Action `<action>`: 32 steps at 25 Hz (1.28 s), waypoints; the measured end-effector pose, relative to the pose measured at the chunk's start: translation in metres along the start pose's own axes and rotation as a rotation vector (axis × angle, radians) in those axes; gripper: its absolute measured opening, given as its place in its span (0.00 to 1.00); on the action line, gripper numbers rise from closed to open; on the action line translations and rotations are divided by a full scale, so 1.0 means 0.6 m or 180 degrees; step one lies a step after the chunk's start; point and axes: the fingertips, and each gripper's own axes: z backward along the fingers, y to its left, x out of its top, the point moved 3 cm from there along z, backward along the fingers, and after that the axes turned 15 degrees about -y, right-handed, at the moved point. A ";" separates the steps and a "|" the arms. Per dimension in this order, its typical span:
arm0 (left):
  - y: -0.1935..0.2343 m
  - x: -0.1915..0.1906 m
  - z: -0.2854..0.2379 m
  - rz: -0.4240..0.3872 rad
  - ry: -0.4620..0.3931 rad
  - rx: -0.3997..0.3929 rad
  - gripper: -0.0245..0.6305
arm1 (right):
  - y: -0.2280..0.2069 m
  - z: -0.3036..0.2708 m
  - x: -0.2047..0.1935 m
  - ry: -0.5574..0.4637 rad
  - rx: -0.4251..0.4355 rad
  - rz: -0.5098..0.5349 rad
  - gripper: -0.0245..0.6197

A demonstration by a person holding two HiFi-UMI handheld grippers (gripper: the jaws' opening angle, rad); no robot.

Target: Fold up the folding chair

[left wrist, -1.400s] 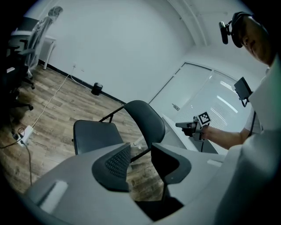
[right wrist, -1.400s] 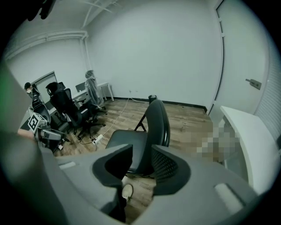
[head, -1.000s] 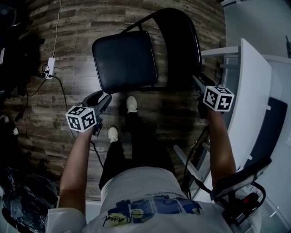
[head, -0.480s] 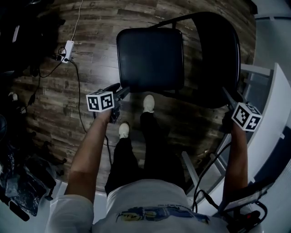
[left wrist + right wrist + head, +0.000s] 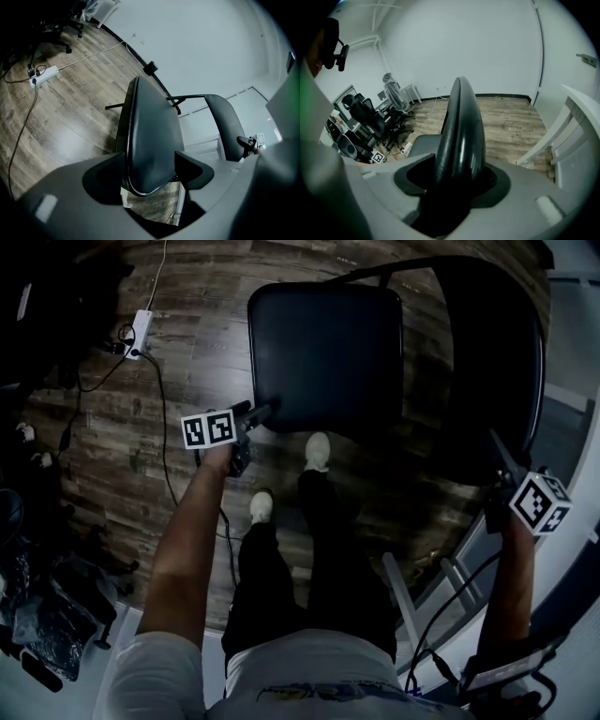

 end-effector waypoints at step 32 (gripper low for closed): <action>0.036 -0.033 -0.132 0.0838 0.0116 -0.1214 0.59 | 0.040 0.011 0.019 -0.0101 0.0308 -0.0071 0.34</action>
